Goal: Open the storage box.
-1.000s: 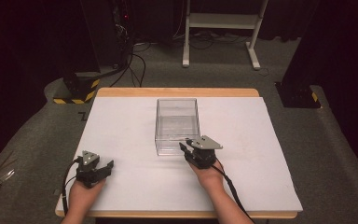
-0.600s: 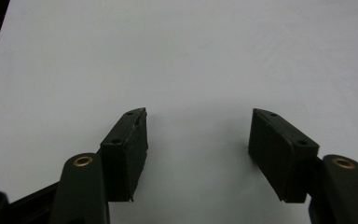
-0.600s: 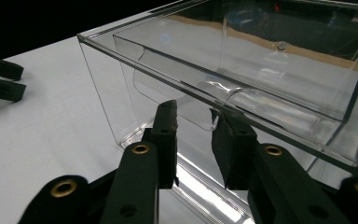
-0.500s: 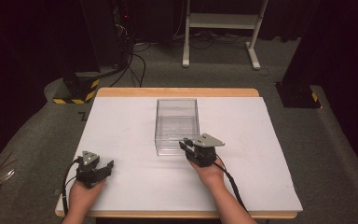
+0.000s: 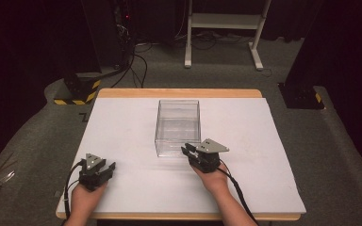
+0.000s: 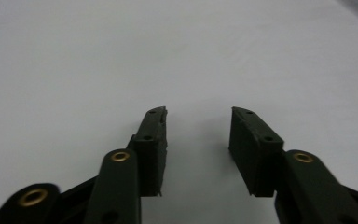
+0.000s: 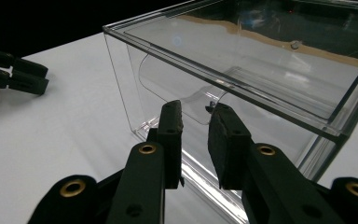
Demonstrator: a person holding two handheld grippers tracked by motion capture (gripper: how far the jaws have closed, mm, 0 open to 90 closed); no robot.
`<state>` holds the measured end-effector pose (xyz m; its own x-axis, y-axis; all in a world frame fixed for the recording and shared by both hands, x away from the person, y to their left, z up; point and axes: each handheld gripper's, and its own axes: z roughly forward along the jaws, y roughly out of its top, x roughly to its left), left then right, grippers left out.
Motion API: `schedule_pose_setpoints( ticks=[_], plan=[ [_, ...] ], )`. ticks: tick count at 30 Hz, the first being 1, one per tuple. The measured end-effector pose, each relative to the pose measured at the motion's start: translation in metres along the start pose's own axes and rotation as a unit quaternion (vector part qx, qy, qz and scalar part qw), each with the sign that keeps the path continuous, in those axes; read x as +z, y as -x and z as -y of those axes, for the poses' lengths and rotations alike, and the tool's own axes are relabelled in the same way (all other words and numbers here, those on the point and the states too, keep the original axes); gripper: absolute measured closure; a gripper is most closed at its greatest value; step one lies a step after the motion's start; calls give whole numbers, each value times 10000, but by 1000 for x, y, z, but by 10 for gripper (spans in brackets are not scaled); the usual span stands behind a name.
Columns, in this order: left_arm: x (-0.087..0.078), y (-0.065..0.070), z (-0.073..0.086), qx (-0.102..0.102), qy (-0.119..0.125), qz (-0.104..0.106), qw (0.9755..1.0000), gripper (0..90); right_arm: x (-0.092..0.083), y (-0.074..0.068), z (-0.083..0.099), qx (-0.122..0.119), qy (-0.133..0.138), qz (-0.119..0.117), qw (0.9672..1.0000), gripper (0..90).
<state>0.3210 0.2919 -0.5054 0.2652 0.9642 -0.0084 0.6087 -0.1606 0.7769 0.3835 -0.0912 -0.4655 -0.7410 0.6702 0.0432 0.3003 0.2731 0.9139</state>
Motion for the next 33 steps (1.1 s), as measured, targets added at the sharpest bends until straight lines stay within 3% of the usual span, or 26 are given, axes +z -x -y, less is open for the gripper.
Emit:
schedule_pose_setpoints(
  ticks=[5,6,7,11,23,33],
  plan=[
    [-8,34,-15,263,306,218,9989,721,-3,-1,1,-6,1,-61,10000,752],
    [-8,34,-15,263,306,218,9989,738,-3,-2,1,-15,-6,-69,10000,752],
    [-10,47,-22,261,433,312,9982,747,-4,-3,1,-26,-15,-72,10000,752],
    [-11,67,-31,435,621,364,9965,763,-8,-5,2,-36,-37,-112,9999,751],
    [0,98,-48,393,865,538,9940,756,-19,-13,8,24,-16,-228,9997,750],
    [12,103,-55,204,947,446,9943,755,-26,-18,12,63,-15,-330,9994,749]
  ],
)
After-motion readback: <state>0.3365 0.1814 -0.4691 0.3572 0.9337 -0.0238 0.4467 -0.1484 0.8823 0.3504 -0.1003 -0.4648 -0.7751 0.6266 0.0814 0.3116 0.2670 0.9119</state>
